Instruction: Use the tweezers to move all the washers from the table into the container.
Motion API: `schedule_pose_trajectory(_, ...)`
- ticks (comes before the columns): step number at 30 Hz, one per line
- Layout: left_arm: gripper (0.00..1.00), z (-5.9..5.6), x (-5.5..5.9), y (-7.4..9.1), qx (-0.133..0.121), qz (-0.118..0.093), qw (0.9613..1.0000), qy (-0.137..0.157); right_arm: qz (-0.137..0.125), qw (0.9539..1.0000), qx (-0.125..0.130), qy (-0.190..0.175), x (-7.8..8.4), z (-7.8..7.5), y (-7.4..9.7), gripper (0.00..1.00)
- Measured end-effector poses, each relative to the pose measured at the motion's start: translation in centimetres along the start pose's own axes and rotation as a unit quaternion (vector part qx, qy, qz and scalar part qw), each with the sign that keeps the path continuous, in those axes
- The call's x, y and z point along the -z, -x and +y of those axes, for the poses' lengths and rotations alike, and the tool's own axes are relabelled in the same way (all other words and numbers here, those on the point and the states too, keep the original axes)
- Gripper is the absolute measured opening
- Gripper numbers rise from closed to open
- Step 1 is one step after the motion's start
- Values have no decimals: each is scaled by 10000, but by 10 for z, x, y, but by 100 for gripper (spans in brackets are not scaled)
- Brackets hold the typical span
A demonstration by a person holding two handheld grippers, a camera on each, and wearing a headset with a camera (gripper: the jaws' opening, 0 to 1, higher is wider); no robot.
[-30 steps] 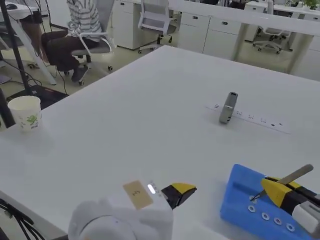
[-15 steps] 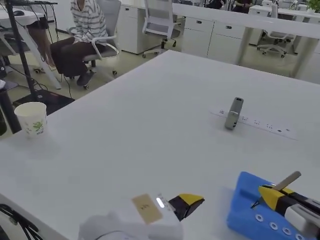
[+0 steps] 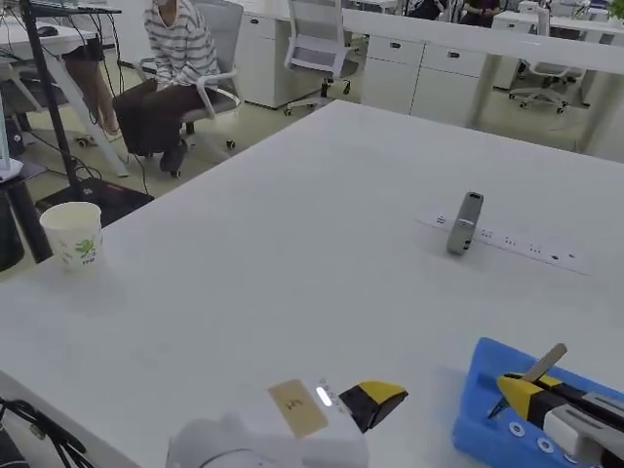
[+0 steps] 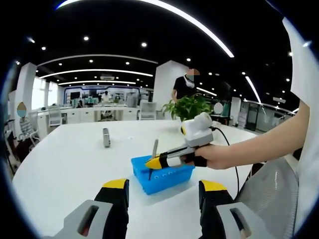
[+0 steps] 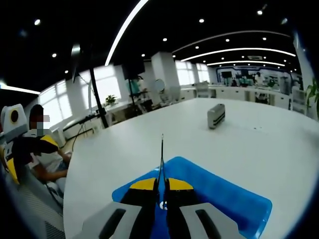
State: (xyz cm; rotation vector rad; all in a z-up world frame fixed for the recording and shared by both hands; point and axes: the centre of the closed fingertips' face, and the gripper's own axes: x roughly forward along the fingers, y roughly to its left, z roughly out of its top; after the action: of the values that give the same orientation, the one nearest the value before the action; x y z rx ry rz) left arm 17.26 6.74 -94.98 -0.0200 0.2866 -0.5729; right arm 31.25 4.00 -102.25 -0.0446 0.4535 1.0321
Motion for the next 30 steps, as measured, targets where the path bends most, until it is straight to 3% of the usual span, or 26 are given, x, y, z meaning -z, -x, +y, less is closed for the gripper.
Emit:
schedule_pose_trajectory(20, 54, -1, 1, 0, 28, 31, 10000, 0, 105, 9996, 14, 275, 3, 2, -1, 4)
schedule_pose_trajectory(30, 54, -1, 1, 0, 42, 35, 10000, -15, -170, 9994, 67, 279, -13, 3, 3, 4)
